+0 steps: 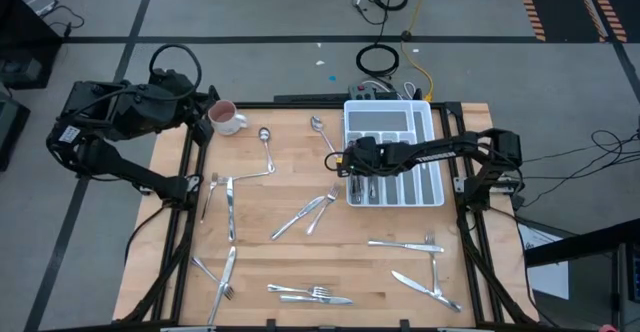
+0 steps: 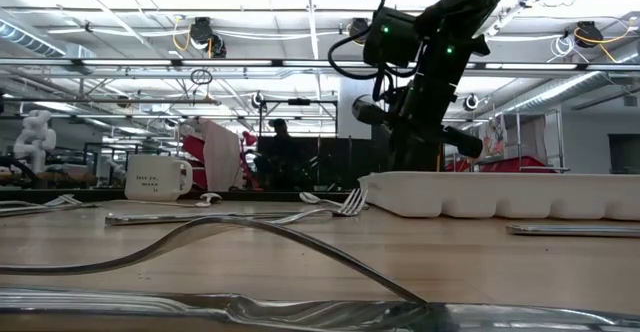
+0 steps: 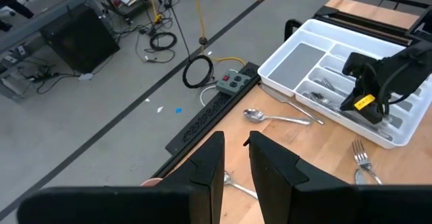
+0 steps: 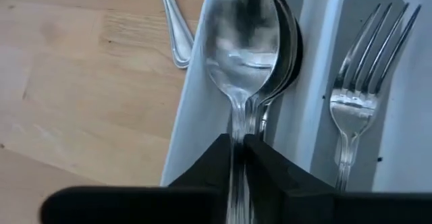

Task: Sort silverware
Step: Put the silver spoon into the silverware tray

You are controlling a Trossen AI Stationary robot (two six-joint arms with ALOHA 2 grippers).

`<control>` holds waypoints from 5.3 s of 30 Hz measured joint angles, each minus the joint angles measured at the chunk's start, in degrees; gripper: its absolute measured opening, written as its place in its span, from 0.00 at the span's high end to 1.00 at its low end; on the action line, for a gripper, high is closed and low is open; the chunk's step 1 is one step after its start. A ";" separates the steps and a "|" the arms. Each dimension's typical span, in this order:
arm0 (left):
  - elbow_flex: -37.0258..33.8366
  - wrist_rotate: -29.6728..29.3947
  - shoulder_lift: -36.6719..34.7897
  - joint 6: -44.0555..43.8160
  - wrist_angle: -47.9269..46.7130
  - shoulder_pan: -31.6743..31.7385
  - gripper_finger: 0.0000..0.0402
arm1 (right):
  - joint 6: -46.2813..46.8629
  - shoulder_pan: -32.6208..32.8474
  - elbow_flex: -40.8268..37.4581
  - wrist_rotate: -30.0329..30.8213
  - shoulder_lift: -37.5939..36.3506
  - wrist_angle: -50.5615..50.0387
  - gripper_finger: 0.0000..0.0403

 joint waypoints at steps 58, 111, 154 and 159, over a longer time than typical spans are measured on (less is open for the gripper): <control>-62.64 43.38 15.84 -25.00 54.91 43.64 0.81 | -29.46 0.81 0.00 7.69 -37.66 -7.87 0.59; -61.57 40.51 27.65 -27.91 63.65 38.37 0.99 | -36.13 0.81 0.00 7.48 -37.64 -6.56 0.59; -56.83 17.04 9.20 37.84 83.85 5.49 1.00 | -64.36 0.15 0.24 -7.67 -37.08 6.88 0.59; -55.01 0.29 9.35 43.42 83.49 3.56 1.00 | -60.54 0.15 3.33 -6.68 -33.44 6.69 0.59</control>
